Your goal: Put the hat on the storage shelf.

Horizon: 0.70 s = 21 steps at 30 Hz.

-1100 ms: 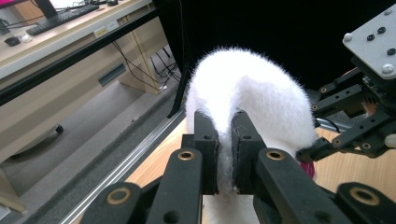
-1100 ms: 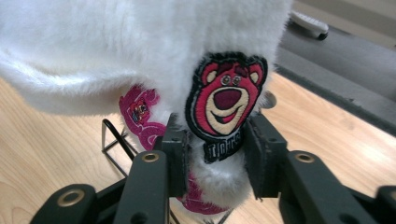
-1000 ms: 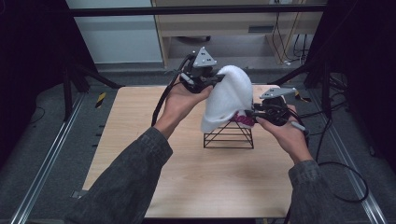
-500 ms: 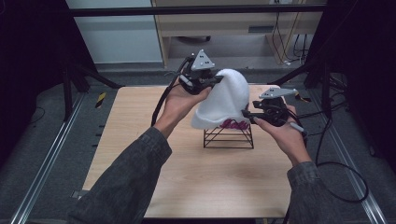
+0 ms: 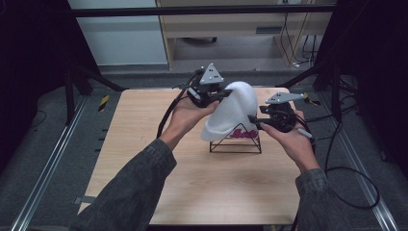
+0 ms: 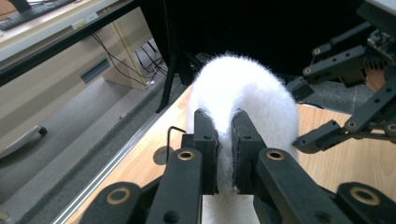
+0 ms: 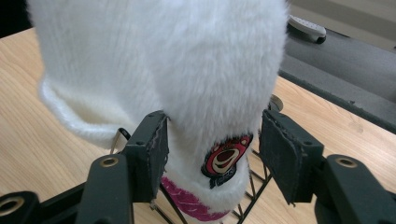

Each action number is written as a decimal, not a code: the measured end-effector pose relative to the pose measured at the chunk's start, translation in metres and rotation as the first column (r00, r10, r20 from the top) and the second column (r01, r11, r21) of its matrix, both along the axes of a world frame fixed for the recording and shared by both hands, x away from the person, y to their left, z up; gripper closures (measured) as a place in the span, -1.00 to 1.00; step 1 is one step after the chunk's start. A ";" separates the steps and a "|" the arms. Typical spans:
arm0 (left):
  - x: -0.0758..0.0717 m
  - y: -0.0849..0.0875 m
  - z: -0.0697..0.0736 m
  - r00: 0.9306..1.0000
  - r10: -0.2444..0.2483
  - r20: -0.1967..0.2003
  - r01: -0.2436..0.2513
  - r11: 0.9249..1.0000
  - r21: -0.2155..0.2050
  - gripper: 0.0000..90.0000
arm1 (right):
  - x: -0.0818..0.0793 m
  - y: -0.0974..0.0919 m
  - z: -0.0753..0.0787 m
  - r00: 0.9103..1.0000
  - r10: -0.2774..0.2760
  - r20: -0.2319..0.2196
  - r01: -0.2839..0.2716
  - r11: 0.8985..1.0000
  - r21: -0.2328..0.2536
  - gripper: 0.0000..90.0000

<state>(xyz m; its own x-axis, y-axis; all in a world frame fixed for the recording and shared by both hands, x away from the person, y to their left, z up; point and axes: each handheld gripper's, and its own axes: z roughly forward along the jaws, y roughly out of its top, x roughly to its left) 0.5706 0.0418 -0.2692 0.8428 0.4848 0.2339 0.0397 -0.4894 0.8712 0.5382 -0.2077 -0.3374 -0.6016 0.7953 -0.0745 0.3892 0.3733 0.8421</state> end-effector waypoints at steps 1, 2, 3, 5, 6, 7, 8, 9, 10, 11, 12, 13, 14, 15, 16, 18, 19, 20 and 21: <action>-0.001 -0.001 -0.001 1.000 -0.001 -0.003 0.001 1.000 0.002 0.85 | -0.001 -0.001 0.000 1.000 -0.002 0.003 0.002 1.000 0.008 -0.08; -0.001 -0.001 -0.002 1.000 -0.003 -0.005 0.003 1.000 0.004 0.85 | -0.002 -0.002 -0.001 1.000 -0.003 0.003 0.003 1.000 0.015 -0.10; -0.002 -0.002 -0.004 1.000 -0.005 -0.008 0.005 1.000 0.010 0.85 | -0.003 -0.002 -0.001 1.000 -0.005 0.001 0.005 1.000 0.017 -0.12; -0.002 -0.003 -0.007 1.000 -0.009 -0.011 0.009 1.000 0.009 0.85 | -0.005 -0.003 -0.003 1.000 -0.008 0.002 0.008 1.000 0.013 -0.21; -0.002 -0.003 -0.008 1.000 -0.010 -0.016 0.011 1.000 0.016 0.85 | -0.006 -0.003 -0.003 1.000 -0.011 0.001 0.011 1.000 0.013 -0.26; -0.002 -0.003 -0.009 1.000 -0.013 -0.014 0.014 1.000 0.021 0.85 | -0.008 -0.003 -0.004 1.000 -0.014 0.007 0.014 1.000 0.009 -0.32; -0.003 -0.004 -0.010 1.000 -0.014 -0.018 0.015 1.000 0.019 0.85 | -0.010 -0.004 -0.004 1.000 -0.018 0.009 0.017 1.000 0.012 -0.37; -0.003 -0.004 -0.011 1.000 -0.018 -0.019 0.018 1.000 0.025 0.85 | -0.011 -0.004 -0.004 1.000 -0.022 0.013 0.022 1.000 0.014 -0.40; -0.004 -0.004 -0.012 1.000 -0.019 -0.017 0.020 0.999 0.029 0.85 | -0.012 -0.004 -0.004 1.000 -0.027 0.012 0.027 1.000 0.014 -0.45; -0.005 -0.005 -0.013 1.000 -0.022 -0.020 0.023 0.999 0.027 0.85 | -0.014 -0.005 -0.004 0.999 -0.030 0.016 0.030 0.999 0.013 -0.51; -0.005 -0.005 -0.014 0.999 -0.024 -0.021 0.025 0.999 0.030 0.85 | -0.016 -0.007 -0.005 0.999 -0.030 0.016 0.030 1.000 0.009 -0.57; -0.006 -0.005 -0.015 0.999 -0.027 -0.021 0.028 0.999 0.035 0.85 | -0.017 -0.007 -0.005 0.999 -0.033 0.019 0.033 0.999 0.010 -0.59; -0.006 -0.005 -0.017 0.999 -0.029 -0.025 0.030 0.999 0.037 0.85 | -0.018 -0.008 -0.006 0.999 -0.035 0.019 0.034 0.999 0.014 -0.61; -0.006 -0.005 -0.018 0.999 -0.030 -0.027 0.031 0.999 0.039 0.85 | -0.020 -0.009 -0.006 0.999 -0.038 0.017 0.038 0.999 0.014 -0.63; -0.007 -0.005 -0.019 0.999 -0.031 -0.026 0.033 0.999 0.041 0.85 | -0.022 -0.010 -0.007 0.999 -0.041 0.019 0.041 0.999 0.016 -0.65; -0.008 -0.005 -0.021 0.999 -0.033 -0.030 0.034 0.999 0.039 0.85 | -0.024 -0.012 -0.009 0.999 -0.041 0.018 0.041 0.999 0.016 -0.67; -0.008 -0.005 -0.022 0.999 -0.033 -0.030 0.034 0.999 0.043 0.85 | -0.026 -0.013 -0.009 0.999 -0.043 0.020 0.042 0.999 0.016 -0.67; -0.008 -0.005 -0.023 0.999 -0.034 -0.034 0.036 0.998 0.042 0.85 | -0.028 -0.014 -0.010 0.999 -0.045 0.022 0.045 0.999 0.018 -0.67; -0.008 -0.004 -0.024 0.999 -0.034 -0.036 0.036 0.998 0.043 0.85 | -0.029 -0.014 -0.011 0.999 -0.045 0.020 0.045 0.999 0.017 -0.68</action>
